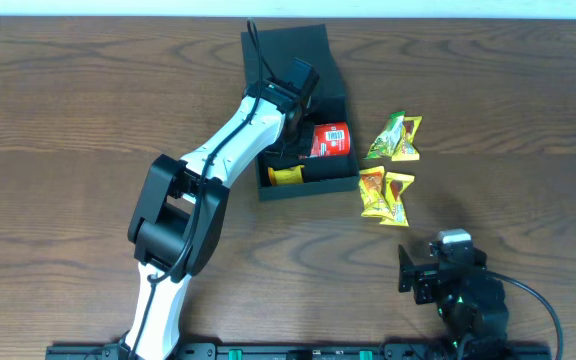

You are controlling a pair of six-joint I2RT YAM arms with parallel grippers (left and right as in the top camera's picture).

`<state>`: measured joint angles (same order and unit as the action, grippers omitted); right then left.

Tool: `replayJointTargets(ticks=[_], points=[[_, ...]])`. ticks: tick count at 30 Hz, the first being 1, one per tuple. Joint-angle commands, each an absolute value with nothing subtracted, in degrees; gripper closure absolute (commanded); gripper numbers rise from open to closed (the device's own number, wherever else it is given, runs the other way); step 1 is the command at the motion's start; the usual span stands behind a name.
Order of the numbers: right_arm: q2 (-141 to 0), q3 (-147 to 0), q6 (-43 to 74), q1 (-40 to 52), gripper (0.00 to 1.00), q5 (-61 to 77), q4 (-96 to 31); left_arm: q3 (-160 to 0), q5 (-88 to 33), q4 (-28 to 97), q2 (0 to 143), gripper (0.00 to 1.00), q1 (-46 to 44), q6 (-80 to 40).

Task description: Pack container

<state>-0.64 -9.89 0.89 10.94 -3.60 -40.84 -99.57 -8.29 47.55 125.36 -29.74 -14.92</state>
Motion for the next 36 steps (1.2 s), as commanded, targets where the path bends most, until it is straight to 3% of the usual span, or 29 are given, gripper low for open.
replayJointTargets(ticks=[1, 20, 36], points=[[-0.4, -9.2, 1.5, 10.5, 0.01, -3.8, -40.9, -100.9, -4.3, 49.2, 125.1, 0.94, -29.6, -13.5], [-0.4, -9.2, 1.5, 10.5, 0.01, -3.8, -40.9, -101.5, 5.0, 62.8, 123.7, 0.94, -29.6, -1.6], [-0.4, -9.2, 1.5, 10.5, 0.01, -3.8, -40.9, -105.5, 5.9, 62.2, 120.7, 0.94, -29.6, -2.2]])
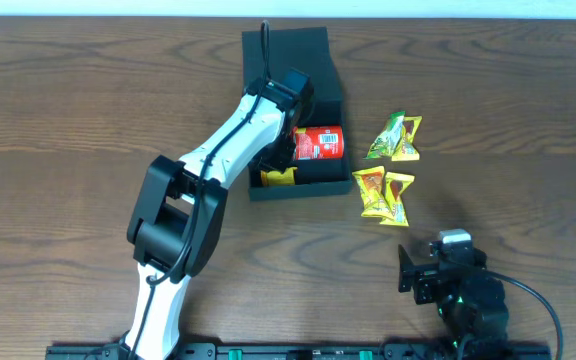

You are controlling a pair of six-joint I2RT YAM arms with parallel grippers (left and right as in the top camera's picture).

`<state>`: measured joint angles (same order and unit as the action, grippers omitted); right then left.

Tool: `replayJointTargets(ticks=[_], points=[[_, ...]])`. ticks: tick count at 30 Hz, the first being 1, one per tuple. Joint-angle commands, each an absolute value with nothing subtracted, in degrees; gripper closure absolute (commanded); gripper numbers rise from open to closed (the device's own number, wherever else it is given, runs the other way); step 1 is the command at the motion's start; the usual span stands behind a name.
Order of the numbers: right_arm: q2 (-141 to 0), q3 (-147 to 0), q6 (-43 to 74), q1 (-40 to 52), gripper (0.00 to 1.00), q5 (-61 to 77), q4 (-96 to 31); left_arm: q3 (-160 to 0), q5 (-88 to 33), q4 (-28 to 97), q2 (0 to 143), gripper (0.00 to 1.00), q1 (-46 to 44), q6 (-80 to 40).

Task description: Pack container

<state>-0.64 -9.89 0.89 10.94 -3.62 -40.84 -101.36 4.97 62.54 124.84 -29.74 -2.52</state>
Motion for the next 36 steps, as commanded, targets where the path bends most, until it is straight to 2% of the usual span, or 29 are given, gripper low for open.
replayJointTargets(ticks=[1, 6, 11, 15, 23, 36], points=[[-0.4, -9.2, 1.5, 10.5, 0.01, -3.8, -40.9, -106.9, 5.7, 61.9, 119.9, 0.94, -29.6, -3.1], [-0.4, -9.2, 1.5, 10.5, 0.01, -3.8, -40.9, -111.6, -4.4, 52.9, 116.0, 0.94, -29.7, -3.9], [-0.4, -9.2, 1.5, 10.5, 0.01, -3.8, -40.9, -111.6, -9.0, 48.3, 118.6, 0.94, -30.0, -8.9], [-0.4, -9.2, 1.5, 10.5, 0.01, -3.8, -40.9, -111.6, -7.6, 46.0, 121.4, 0.94, -31.7, -12.9], [-0.4, -9.2, 1.5, 10.5, 0.01, -3.8, -40.9, -111.6, -1.8, 44.6, 122.9, 0.94, -32.4, -29.1], [-0.4, -9.2, 1.5, 10.5, 0.01, -3.8, -40.9, -111.6, -0.6, 40.9, 126.4, 0.94, -32.4, -33.3]])
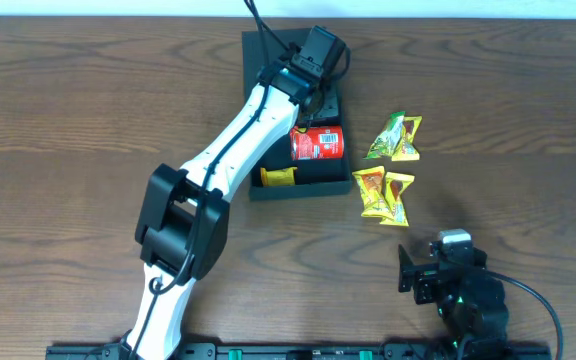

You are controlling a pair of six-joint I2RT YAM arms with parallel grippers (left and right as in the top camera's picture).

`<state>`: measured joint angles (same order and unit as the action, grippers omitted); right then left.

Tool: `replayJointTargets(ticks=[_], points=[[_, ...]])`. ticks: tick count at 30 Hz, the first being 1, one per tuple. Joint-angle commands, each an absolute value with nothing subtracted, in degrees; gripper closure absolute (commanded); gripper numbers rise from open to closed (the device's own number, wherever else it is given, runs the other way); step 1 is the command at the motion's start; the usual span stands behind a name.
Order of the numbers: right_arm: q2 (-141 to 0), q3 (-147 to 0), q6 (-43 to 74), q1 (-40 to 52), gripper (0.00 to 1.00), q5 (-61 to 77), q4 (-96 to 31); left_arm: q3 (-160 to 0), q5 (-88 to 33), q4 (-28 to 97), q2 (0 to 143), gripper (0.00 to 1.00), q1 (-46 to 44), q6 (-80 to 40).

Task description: Pack container

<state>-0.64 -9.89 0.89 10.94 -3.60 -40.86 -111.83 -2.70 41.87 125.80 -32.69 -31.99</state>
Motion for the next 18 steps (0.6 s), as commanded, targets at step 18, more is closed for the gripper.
replayJointTargets(ticks=[18], points=[[-0.4, -9.2, 1.5, 10.5, 0.01, -3.8, -40.9, -111.6, -4.5, 38.8, 133.2, 0.94, -32.4, -33.5]])
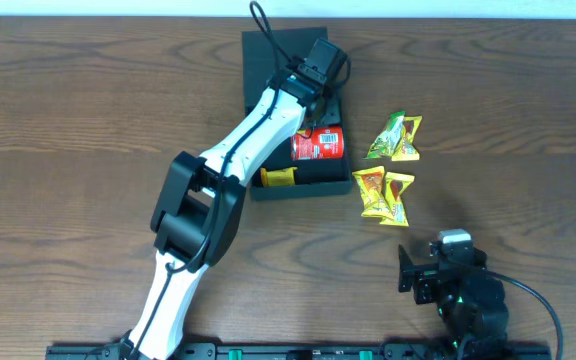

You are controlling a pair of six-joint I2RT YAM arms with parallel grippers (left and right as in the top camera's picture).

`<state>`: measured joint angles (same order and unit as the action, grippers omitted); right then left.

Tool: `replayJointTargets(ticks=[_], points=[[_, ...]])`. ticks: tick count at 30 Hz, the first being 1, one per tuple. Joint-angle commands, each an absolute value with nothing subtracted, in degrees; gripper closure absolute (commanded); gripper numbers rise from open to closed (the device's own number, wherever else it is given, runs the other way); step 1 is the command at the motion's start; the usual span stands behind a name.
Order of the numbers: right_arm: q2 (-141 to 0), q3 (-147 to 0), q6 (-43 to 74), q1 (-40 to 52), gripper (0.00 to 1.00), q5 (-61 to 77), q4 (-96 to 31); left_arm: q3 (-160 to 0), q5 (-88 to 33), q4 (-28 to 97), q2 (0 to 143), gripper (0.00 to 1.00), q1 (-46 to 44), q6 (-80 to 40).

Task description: Pack container

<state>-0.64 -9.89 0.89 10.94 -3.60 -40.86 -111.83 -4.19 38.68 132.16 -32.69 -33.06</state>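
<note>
The black container (340, 100) stands open at the back middle of the table, its lid (266, 55) folded back. Inside lie a red can (319, 146) on its side and a yellow item (278, 177) in the front strip. Two green-yellow snack packets (396, 137) and two orange-yellow ones (385, 193) lie on the table to the right of it. My left gripper (314, 98) hangs over the container's rear part, just behind the can; its fingers are hidden under the wrist. My right gripper (409, 272) rests folded at the front right.
The right arm's base and cable (473, 300) sit at the front right edge. The left arm (198, 205) stretches diagonally from the front edge across the table's middle to the container.
The left arm's elbow has shifted right and further from the front edge. Its gripper stays over the container's rear part. Can, yellow item, packets and right arm are where they were.
First my left gripper was low inside the skewed container, left of the red can. Then the container stood squarer and slightly further left, gripper still inside. After that the gripper was over the rear part, where it remains. The packets never moved.
</note>
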Motion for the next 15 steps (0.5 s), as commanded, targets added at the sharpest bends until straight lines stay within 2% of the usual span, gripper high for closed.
replayJointTargets(ticks=[1, 15], points=[[-0.4, -9.2, 1.5, 10.5, 0.01, -3.8, -40.9, -111.6, -4.6, 38.9, 133.5, 0.94, -32.4, -33.4], [-0.4, -9.2, 1.5, 10.5, 0.01, -3.8, -40.9, -111.6, -8.7, 44.0, 133.8, 0.94, -33.1, -31.7]])
